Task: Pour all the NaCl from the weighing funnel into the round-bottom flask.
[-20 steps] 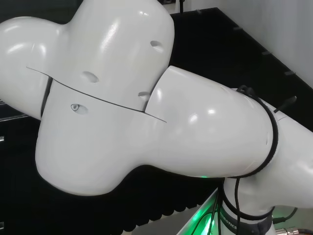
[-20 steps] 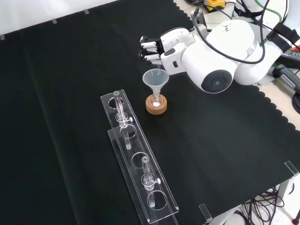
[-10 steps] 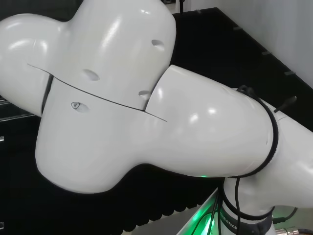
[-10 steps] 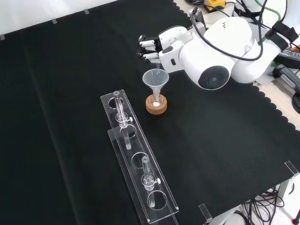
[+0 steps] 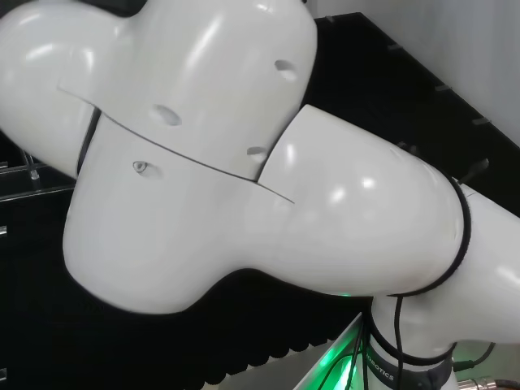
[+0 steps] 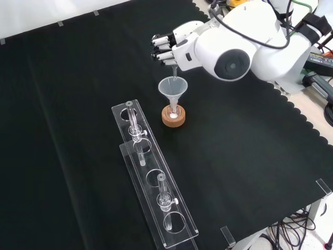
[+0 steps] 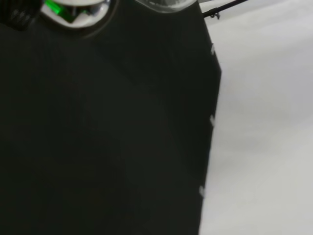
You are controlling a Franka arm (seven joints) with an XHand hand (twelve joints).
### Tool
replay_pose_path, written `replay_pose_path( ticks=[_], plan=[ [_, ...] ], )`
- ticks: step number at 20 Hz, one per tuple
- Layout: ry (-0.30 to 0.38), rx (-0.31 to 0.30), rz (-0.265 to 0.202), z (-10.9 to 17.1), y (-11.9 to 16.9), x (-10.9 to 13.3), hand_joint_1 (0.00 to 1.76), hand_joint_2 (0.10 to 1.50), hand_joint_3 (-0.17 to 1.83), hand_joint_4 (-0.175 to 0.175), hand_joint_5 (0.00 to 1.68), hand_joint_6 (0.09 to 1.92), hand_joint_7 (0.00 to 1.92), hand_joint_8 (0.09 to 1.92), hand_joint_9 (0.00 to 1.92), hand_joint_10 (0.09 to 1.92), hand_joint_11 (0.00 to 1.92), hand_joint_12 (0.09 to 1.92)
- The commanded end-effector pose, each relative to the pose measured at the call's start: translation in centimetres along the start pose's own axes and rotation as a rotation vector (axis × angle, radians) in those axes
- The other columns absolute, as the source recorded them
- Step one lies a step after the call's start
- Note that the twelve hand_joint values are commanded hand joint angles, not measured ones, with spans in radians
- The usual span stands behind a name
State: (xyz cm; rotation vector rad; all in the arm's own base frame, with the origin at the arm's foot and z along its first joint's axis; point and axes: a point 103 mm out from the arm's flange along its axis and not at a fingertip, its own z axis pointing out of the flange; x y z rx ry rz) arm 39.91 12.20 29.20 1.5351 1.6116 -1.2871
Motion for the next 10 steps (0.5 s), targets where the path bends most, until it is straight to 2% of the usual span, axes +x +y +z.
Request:
replay_pose_path(
  ticks=[1,7,10],
  plan=[
    [0.201,-0.01,-0.028,0.2,-0.1,-1.4,1.11,0.69,0.6,0.175,1.24,0.7,0.58,0.68,0.92,0.4,0.65,1.15],
    [0.299,-0.012,-0.032,0.7,-0.1,-2.7,1.11,0.69,0.6,0.175,1.24,0.7,0.58,0.68,0.92,0.4,0.65,1.15],
    [0.375,-0.011,-0.037,1.1,0.1,-3.3,1.11,0.7,0.6,0.175,1.24,0.7,0.58,0.68,0.92,0.4,0.65,1.15]
  ],
)
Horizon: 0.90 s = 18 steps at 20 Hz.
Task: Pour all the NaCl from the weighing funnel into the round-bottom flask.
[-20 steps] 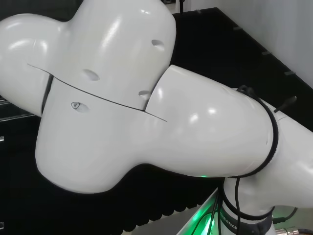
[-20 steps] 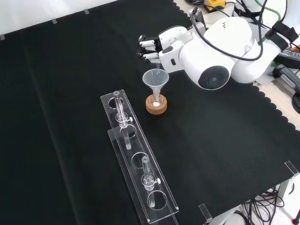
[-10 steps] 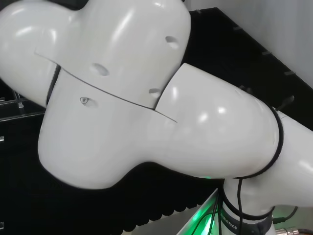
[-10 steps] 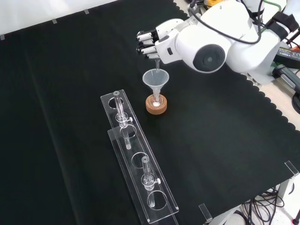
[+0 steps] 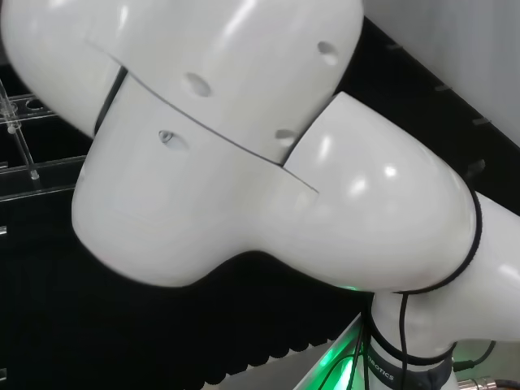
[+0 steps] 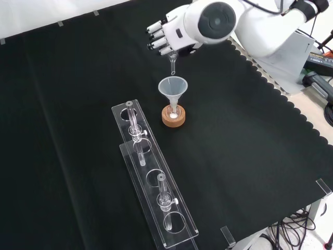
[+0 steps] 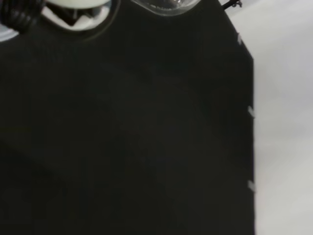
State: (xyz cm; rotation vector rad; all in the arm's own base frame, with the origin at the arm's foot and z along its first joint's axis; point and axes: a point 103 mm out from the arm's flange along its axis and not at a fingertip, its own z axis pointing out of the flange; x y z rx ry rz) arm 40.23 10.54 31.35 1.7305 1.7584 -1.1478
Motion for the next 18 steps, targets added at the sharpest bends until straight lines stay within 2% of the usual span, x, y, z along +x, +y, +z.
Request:
replay_pose_path(
  ticks=[1,6,12,18],
  plan=[
    [0.171,-0.007,-0.029,0.5,0.3,-1.0,1.11,0.7,0.6,0.175,1.24,0.7,0.58,0.68,0.93,0.4,0.65,1.15],
    [0.325,-0.011,-0.028,1.5,0.8,-2.4,1.11,0.7,0.6,0.175,1.24,0.7,0.58,0.68,0.93,0.4,0.66,1.15],
    [0.433,0.008,-0.021,2.4,1.3,-4.3,1.11,0.7,0.6,0.175,1.24,0.7,0.59,0.68,0.93,0.4,0.66,1.15],
    [0.545,0.018,0.005,3.2,1.6,-7.3,1.11,0.7,0.6,0.175,1.24,0.71,0.59,0.68,0.93,0.4,0.67,1.15]
  ],
)
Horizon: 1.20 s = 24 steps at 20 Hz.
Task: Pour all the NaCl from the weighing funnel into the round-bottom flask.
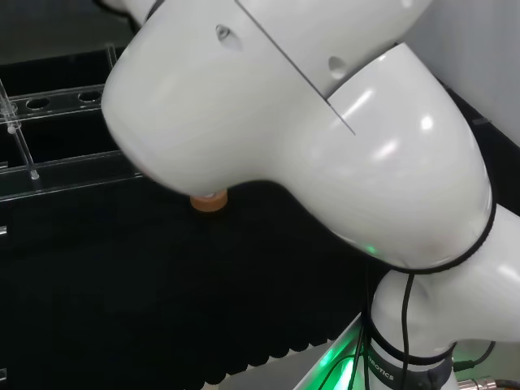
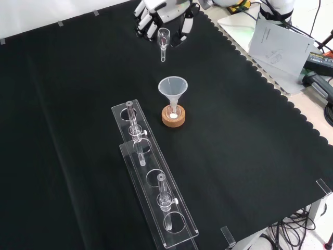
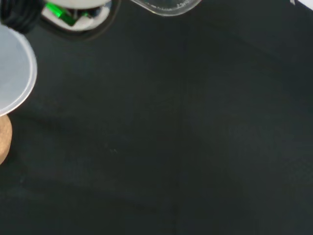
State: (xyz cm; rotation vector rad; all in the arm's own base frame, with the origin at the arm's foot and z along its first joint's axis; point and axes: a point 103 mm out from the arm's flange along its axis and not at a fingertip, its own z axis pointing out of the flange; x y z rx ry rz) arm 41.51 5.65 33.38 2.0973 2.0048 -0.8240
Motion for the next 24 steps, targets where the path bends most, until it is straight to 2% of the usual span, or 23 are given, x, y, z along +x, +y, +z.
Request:
replay_pose_path(
  ticks=[1,11,19,24],
  plan=[
    [0.13,0.004,0.019,-0.4,0.3,-3.1,1.11,0.7,0.6,0.175,1.24,0.71,0.59,0.68,0.93,0.4,0.67,1.15],
    [0.256,0.01,0.053,-1.1,0.4,-6.7,1.11,0.7,0.6,0.175,1.24,0.71,0.59,0.68,0.93,0.4,0.67,1.14],
    [0.361,0.041,0.064,-0.2,1.8,-9.7,1.11,0.7,0.6,0.175,1.24,0.71,0.59,0.68,0.93,0.4,0.67,1.14],
    [0.382,0.059,0.074,0.8,3.3,-11.4,1.11,0.7,0.6,0.175,1.24,0.71,0.59,0.68,0.93,0.4,0.67,1.14]
  ],
)
